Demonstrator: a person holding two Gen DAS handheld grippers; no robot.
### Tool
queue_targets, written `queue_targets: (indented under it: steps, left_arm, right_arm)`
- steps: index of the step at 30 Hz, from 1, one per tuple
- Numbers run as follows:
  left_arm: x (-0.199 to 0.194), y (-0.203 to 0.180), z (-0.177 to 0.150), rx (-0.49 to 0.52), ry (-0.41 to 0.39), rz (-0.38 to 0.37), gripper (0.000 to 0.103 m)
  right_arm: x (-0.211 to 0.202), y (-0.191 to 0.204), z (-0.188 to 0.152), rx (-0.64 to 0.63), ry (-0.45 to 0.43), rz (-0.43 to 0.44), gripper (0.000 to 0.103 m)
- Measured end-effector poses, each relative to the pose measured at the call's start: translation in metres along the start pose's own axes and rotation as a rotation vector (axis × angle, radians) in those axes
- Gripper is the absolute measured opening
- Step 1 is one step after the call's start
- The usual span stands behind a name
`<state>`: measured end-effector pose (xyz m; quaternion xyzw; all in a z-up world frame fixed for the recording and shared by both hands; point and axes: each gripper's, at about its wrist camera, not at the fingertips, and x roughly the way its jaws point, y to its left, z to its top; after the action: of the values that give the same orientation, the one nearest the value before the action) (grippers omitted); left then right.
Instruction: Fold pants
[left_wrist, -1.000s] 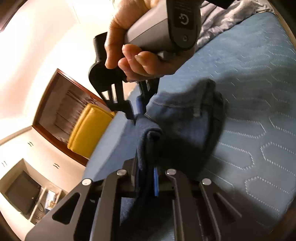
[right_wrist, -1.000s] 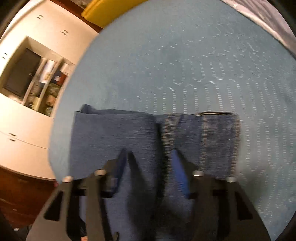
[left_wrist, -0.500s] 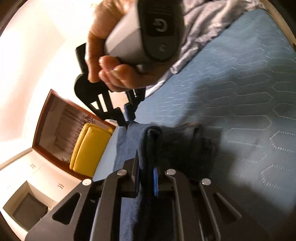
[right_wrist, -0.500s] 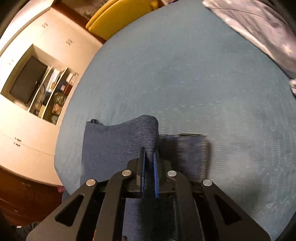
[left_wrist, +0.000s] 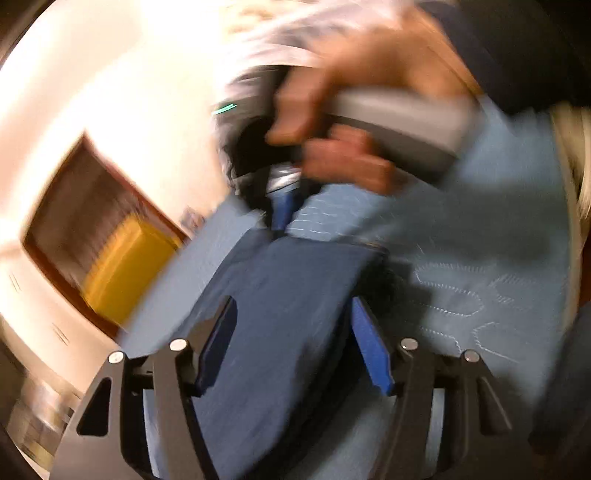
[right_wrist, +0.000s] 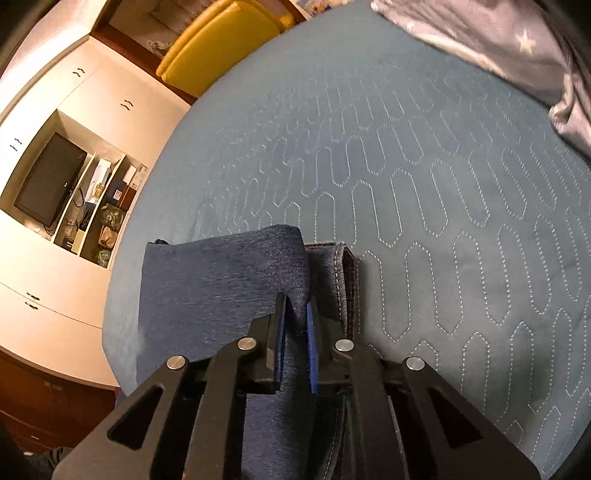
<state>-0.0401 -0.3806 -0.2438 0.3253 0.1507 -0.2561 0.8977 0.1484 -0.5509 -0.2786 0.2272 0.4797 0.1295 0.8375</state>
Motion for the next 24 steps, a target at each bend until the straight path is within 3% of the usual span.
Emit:
queue_targets:
  steps: [3,5,6,7,8,9,12,14,18,21,24]
  left_arm:
    - [-0.012,0.085,0.005,-0.252,-0.021,0.022,0.064]
    - [0.012,0.128,0.012,-0.325,-0.001,0.013,0.059]
    - [0.04,0.155,0.015,-0.389,0.04,-0.069,0.051]
    - [0.061,0.168,0.017,-0.428,0.077,-0.121,0.031]
    - [0.088,0.18,0.019,-0.48,0.126,-0.196,0.022]
    - [0.116,0.186,0.021,-0.516,0.18,-0.275,0.022]
    - [0.163,0.164,0.026,-0.438,0.229,-0.389,0.02]
    - [0.199,0.141,0.03,-0.406,0.306,-0.458,0.02]
    - [0.232,0.117,0.035,-0.359,0.338,-0.417,0.02]
    - [0.238,0.122,0.036,-0.437,0.362,-0.439,0.02]
    - [0.221,0.141,0.037,-0.521,0.314,-0.442,0.02]
  right_arm:
    - [-0.023,0.01,-0.008,-0.008,-0.065,-0.078,0.013]
    - [-0.049,0.03,-0.023,-0.058,-0.149,-0.141,0.016]
    - [-0.058,0.04,-0.034,-0.072,-0.181,-0.174,0.017]
    - [-0.065,0.05,-0.045,-0.067,-0.21,-0.206,0.018]
    - [-0.066,0.062,-0.061,-0.062,-0.23,-0.236,0.018]
    - [-0.064,0.07,-0.074,-0.063,-0.24,-0.266,0.018]
    - [-0.047,0.093,-0.109,-0.106,-0.26,-0.385,0.018]
    - [-0.033,0.088,-0.12,-0.084,-0.239,-0.444,0.018]
    - [-0.013,0.069,-0.129,-0.035,-0.177,-0.507,0.012]
    - [-0.009,0.071,-0.13,-0.057,-0.17,-0.539,0.012]
    - [-0.009,0.07,-0.128,-0.051,-0.162,-0.539,0.012]
